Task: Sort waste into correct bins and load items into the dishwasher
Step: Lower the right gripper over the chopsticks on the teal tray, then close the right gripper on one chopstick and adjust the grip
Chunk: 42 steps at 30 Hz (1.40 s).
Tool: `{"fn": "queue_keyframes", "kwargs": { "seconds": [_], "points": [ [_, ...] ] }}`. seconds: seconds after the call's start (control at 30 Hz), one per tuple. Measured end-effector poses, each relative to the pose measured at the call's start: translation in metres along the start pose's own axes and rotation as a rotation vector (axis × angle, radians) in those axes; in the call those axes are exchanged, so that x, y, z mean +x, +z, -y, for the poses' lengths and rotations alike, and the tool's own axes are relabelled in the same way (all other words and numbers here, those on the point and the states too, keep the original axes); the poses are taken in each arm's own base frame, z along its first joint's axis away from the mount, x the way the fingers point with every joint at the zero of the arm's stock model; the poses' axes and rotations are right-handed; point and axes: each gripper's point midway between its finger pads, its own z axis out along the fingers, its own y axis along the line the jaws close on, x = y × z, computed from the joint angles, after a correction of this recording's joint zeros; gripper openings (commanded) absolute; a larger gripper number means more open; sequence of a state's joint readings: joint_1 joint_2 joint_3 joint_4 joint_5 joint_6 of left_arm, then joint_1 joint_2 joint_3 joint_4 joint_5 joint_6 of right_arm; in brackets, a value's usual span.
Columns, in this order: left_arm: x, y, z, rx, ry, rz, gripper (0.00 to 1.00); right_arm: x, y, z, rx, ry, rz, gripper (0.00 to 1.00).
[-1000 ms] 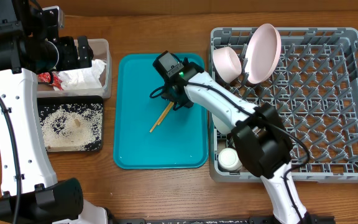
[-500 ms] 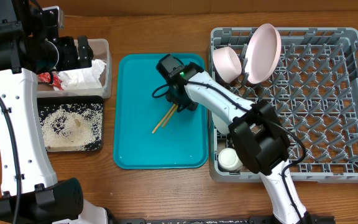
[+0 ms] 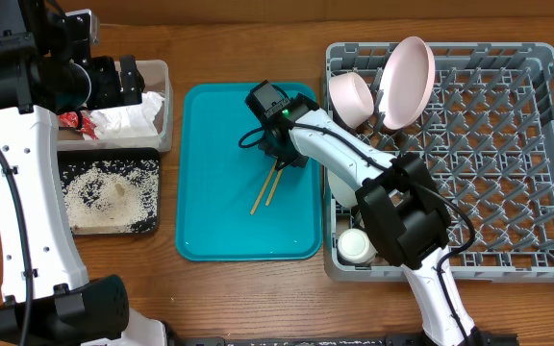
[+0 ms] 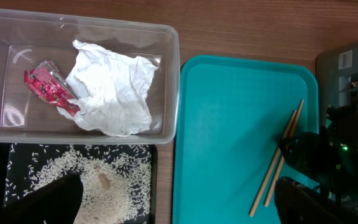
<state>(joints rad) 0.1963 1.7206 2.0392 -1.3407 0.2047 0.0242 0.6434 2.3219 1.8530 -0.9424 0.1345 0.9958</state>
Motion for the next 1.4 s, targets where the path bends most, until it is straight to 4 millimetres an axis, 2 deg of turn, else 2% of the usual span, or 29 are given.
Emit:
{"fn": "queue_keyframes", "kwargs": {
  "seconds": [0.03,0.53,0.83,1.13,1.4],
  "points": [
    [0.0,0.0,0.0,0.0,0.0,0.0,1.0,0.0,0.0,0.0,0.001,0.001,0.0,0.23],
    [0.0,0.0,0.0,0.0,0.0,0.0,1.0,0.005,0.0,-0.002,-0.014,-0.041,-0.027,0.24],
    [0.0,0.0,0.0,0.0,0.0,0.0,1.0,0.009,-0.009,0.0,0.002,-0.078,-0.06,0.24],
    [0.0,0.0,0.0,0.0,0.0,0.0,1.0,0.01,-0.022,0.007,0.026,-0.085,-0.071,0.32],
    [0.0,0.0,0.0,0.0,0.0,0.0,1.0,0.014,-0.003,0.004,-0.024,-0.08,-0.057,0.32]
  ]
}}
